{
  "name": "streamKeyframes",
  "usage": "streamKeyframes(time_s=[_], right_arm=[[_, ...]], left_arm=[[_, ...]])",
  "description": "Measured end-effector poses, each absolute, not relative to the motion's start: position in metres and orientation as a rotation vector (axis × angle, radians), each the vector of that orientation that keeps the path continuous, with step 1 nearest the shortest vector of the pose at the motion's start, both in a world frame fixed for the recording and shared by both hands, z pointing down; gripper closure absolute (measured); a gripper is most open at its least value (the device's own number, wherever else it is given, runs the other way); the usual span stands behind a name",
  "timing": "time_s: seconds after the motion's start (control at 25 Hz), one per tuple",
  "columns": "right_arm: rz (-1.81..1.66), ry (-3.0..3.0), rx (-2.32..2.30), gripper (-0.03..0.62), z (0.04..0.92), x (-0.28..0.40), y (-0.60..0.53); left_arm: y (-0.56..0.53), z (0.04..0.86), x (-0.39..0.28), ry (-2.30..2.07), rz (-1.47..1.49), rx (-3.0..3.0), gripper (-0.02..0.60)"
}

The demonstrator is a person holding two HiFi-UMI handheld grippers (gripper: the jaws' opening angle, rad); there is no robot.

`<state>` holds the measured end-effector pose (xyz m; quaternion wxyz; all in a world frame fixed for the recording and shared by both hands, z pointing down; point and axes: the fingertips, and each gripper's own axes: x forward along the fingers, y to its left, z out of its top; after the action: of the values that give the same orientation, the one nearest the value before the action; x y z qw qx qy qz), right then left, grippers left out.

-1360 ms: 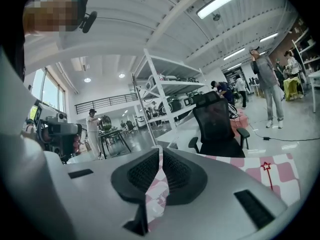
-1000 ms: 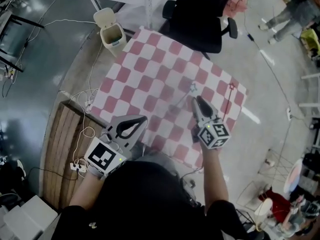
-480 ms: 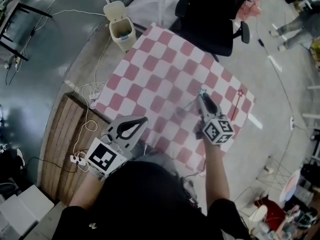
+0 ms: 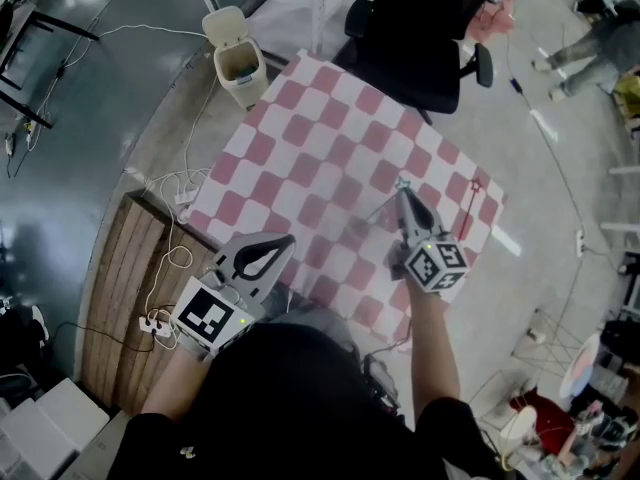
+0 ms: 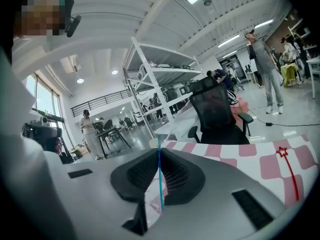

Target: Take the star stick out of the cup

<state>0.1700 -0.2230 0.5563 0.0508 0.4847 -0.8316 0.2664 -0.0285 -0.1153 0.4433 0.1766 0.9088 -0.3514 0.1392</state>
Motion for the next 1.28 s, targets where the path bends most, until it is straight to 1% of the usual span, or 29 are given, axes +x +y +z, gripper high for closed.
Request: streamKeyframes(time_s=[0.32, 0.64, 1.0, 1.28], right_arm=[[0.718, -2.585, 1.525, 0.563, 0.507, 0.174, -0.212], [0.544, -2.651, 1.601, 0.564, 0.424, 0.179, -0.189], [0.367, -2.662, 1.737, 0.565, 0.335, 0.196, -0.141], [0.271, -2.577, 1.895, 0.565, 0.302, 0.216, -0.095]], left_arm=[[-0.119, 0.431, -0.023, -0.961, 0.381, 2.628, 0.541], [-0.123, 0.415, -0.012, -0.864, 0.276, 2.727, 0.541], [-0.138, 0.392, 0.004, -0.746, 0.204, 2.805, 0.541], [-0.138, 0.376, 0.017, -0.628, 0.125, 2.843, 0.541]])
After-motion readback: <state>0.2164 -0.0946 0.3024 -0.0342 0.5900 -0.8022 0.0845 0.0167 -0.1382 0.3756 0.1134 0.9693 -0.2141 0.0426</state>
